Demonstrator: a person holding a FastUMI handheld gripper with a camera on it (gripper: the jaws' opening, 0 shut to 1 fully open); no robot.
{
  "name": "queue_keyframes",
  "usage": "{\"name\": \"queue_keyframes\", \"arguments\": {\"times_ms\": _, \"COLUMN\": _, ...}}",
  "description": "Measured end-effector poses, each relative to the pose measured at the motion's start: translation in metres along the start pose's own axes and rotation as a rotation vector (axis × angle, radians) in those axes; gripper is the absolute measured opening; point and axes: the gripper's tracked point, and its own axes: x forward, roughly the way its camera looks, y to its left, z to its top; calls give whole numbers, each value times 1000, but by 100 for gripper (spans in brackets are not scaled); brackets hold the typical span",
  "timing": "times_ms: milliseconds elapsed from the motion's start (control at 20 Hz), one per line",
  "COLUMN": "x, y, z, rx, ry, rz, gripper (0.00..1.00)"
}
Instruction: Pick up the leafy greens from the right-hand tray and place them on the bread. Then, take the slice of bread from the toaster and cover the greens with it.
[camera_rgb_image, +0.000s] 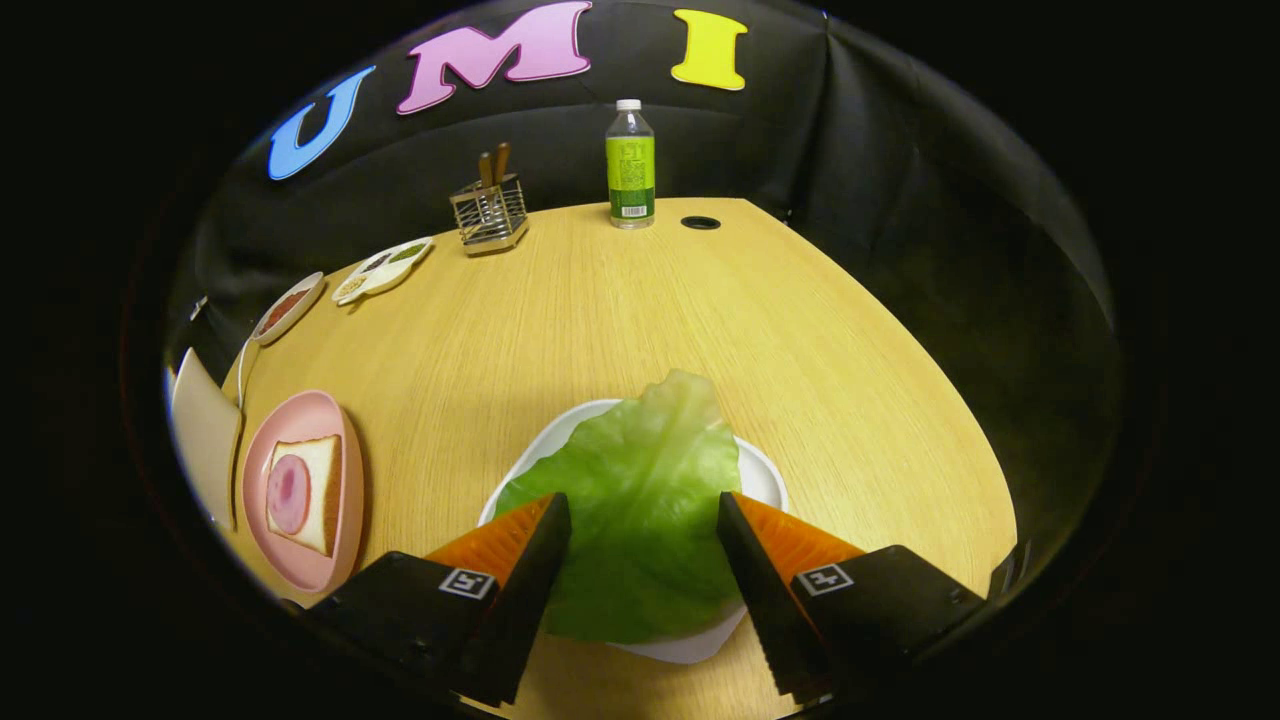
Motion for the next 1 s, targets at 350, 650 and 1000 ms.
{"name": "queue_keyframes", "arguments": {"times_ms": 350, "x": 0, "y": -5, "z": 1, "rx": 13, "ry": 23, "rz": 11, "gripper": 41}}
{"name": "queue_keyframes", "arguments": {"times_ms": 650, "x": -5, "y": 5, "z": 1, "rx": 19, "ry": 61, "rz": 111, "gripper": 9}}
{"name": "queue_keyframes", "arguments": {"times_ms": 1000, "x": -41, "y": 12, "z": 51, "rx": 12, "ry": 6, "rz": 135, "gripper": 9}}
